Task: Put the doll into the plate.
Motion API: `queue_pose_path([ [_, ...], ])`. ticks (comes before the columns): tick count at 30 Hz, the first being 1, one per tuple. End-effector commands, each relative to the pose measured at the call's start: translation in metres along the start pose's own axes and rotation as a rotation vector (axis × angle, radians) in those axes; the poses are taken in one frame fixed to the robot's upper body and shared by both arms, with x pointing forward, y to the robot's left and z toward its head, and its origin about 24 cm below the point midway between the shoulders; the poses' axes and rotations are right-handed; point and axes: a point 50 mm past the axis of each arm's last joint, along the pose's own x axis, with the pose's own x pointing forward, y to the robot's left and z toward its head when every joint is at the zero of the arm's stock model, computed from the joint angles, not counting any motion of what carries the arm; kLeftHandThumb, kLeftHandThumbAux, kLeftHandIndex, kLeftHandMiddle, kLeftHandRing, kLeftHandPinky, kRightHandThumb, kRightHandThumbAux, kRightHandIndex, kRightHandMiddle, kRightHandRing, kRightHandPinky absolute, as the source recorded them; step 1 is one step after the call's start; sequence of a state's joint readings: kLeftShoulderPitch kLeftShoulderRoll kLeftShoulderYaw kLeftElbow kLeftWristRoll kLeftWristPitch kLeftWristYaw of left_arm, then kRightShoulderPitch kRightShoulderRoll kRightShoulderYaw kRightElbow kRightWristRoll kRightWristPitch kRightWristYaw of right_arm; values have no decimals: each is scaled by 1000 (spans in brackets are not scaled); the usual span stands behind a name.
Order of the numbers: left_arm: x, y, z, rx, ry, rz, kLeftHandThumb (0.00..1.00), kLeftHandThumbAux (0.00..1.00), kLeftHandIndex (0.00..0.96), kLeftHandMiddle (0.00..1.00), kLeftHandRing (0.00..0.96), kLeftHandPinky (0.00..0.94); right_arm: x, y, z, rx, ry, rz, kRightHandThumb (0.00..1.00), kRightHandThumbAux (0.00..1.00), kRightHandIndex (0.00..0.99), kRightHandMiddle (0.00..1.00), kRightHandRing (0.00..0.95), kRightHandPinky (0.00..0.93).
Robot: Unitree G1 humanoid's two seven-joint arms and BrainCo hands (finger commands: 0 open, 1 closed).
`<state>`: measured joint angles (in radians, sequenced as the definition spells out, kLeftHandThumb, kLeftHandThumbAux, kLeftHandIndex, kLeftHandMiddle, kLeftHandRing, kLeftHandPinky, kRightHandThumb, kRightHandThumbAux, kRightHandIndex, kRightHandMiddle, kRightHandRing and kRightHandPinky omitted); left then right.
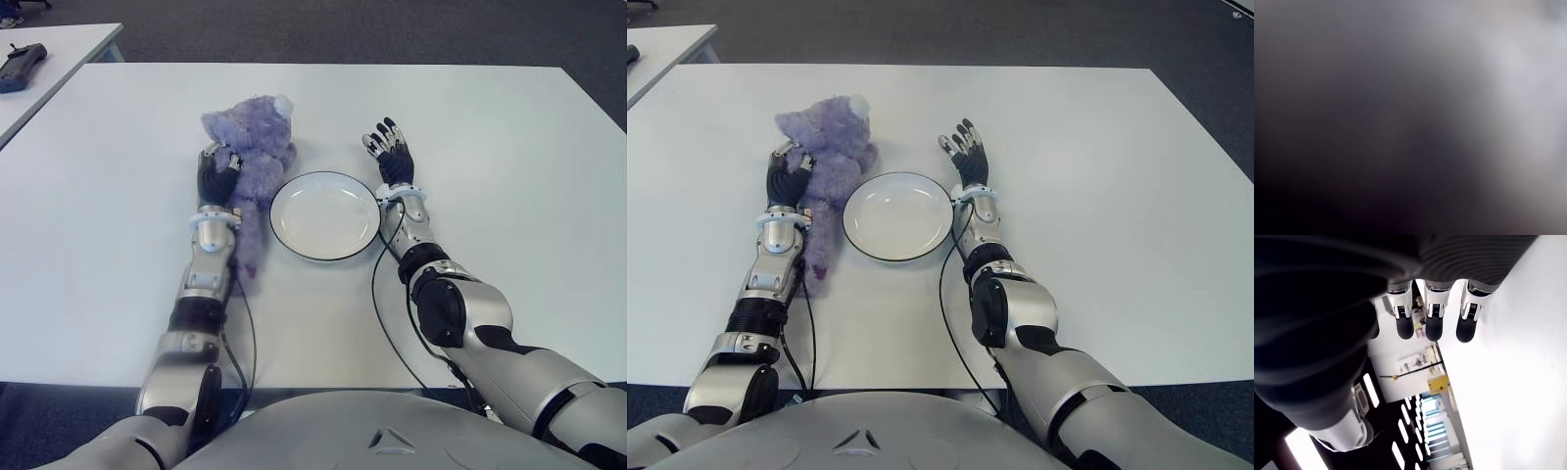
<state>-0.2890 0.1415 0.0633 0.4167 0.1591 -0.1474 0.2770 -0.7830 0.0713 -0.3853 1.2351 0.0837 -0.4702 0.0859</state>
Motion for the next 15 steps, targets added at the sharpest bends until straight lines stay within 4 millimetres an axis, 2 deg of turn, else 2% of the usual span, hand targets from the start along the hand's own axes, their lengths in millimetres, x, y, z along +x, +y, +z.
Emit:
queue_pose_path([
  [1, -17, -6, -40, 59, 219, 13, 731, 690, 442, 798, 806, 860, -63, -22, -94, 90, 399, -130, 333, 823, 3, 47, 46, 73],
  [15, -15, -5, -40, 26, 278, 107, 744, 695, 441, 897, 876, 885, -64, -22, -95, 83, 405, -129, 337, 804, 11, 36, 38, 88],
])
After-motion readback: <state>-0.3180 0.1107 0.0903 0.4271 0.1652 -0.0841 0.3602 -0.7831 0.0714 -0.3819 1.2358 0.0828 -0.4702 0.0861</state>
